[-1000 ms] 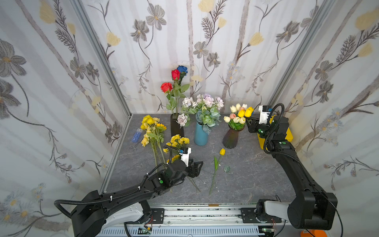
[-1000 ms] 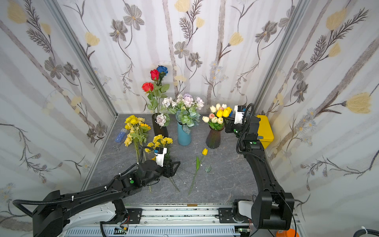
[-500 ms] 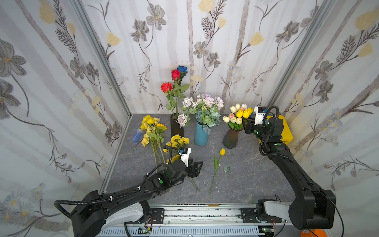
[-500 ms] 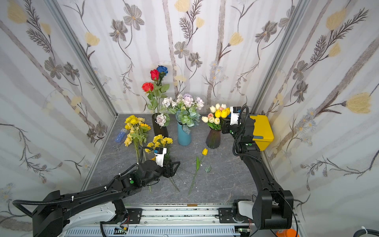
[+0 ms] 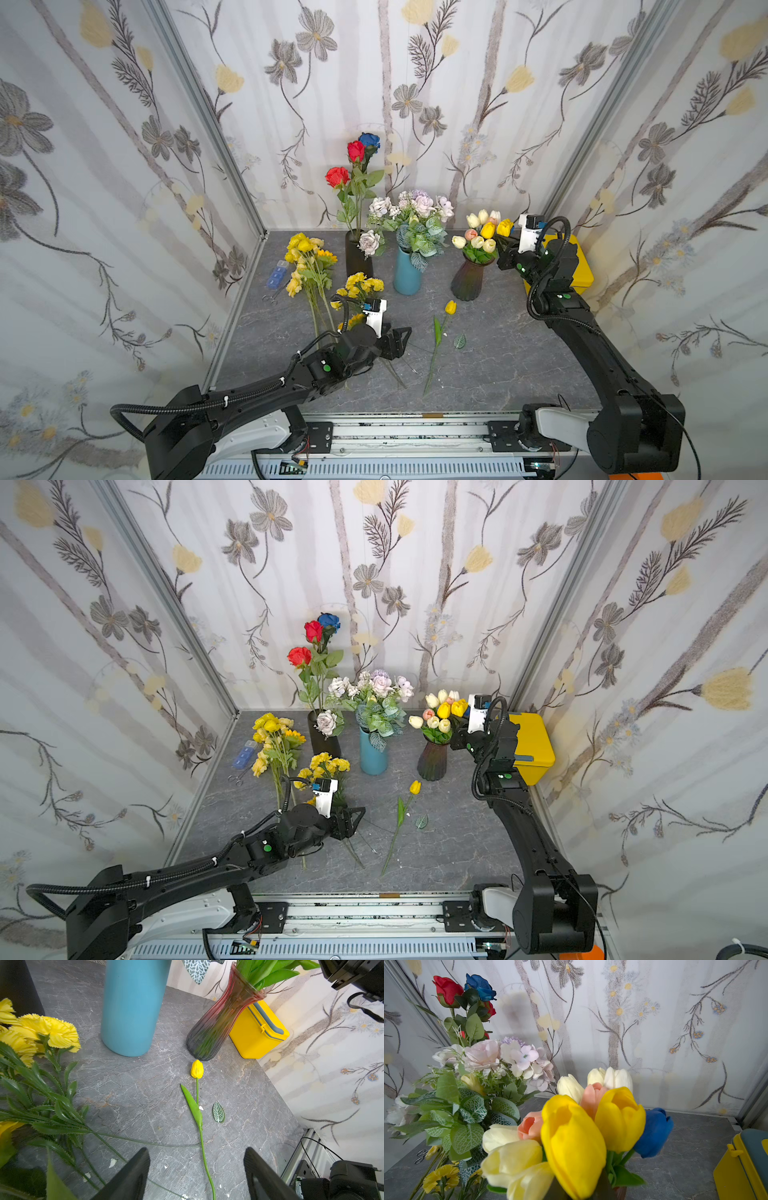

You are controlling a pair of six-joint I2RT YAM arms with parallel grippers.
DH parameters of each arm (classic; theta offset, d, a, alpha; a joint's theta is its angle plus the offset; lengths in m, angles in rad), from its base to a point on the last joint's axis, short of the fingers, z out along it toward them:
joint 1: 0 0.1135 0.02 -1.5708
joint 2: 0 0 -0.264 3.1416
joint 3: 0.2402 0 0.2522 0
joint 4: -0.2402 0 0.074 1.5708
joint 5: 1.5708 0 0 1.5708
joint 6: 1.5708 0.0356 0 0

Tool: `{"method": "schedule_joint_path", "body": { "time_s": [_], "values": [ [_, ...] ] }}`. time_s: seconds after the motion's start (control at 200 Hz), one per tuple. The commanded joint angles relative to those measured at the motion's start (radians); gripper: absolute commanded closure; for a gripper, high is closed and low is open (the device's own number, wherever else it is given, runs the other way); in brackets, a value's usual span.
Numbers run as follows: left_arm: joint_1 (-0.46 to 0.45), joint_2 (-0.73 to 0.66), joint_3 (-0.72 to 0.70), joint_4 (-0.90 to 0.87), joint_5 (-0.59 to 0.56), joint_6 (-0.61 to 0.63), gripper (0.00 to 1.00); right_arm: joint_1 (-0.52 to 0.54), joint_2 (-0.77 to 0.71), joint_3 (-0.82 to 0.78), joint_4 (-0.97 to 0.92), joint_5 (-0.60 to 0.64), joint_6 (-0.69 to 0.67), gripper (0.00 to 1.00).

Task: Pick out yellow flowers from the vase
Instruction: Pick up the flower from the vase.

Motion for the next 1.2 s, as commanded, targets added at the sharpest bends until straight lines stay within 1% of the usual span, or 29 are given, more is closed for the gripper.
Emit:
{"method": "schedule_joint_path", "body": {
  "time_s": [0.0,0.17,0.275,0.405,0.565,0.694,0.804,0.919,1.019,1.094,1.194],
  "values": [
    [0.002,-0.001,0.000,0.038,-0.011,0.005,0.25,-0.001,-0.026,0.003,0.011,0.007,0.013,0.86],
    [0.004,0.000,-0.001,0.038,-0.012,0.005,0.24,-0.002,-0.101,0.018,-0.043,0.035,0.039,0.85],
    [0.005,0.003,0.001,0.041,-0.010,0.005,0.24,-0.004,-0.125,0.053,-0.106,0.045,0.043,0.85],
    [0.005,0.005,0.004,0.043,-0.009,0.007,0.24,-0.015,-0.156,0.078,-0.140,0.054,0.055,0.84],
    [0.005,0.000,0.013,0.041,-0.004,0.012,0.24,-0.036,-0.166,0.100,-0.161,0.036,0.076,0.83],
    [0.005,0.011,0.045,0.031,0.015,0.055,0.24,-0.038,-0.161,0.124,-0.185,0.017,0.100,0.83],
    [0.005,0.024,0.086,0.032,0.036,0.127,0.24,-0.041,-0.176,0.166,-0.226,0.005,0.119,0.84],
    [0.005,0.048,0.160,0.051,0.074,0.248,0.27,-0.041,-0.210,0.242,-0.285,-0.005,0.132,0.83],
    [0.006,0.080,0.228,0.115,0.104,0.357,0.29,-0.041,-0.222,0.338,-0.381,-0.011,0.131,0.84],
    [0.005,0.112,0.274,0.190,0.139,0.448,0.30,-0.040,-0.231,0.400,-0.446,-0.023,0.132,0.84],
    [0.005,0.180,0.370,0.256,0.185,0.550,0.30,-0.040,-0.236,0.472,-0.535,-0.041,0.141,0.84]
  ]
}}
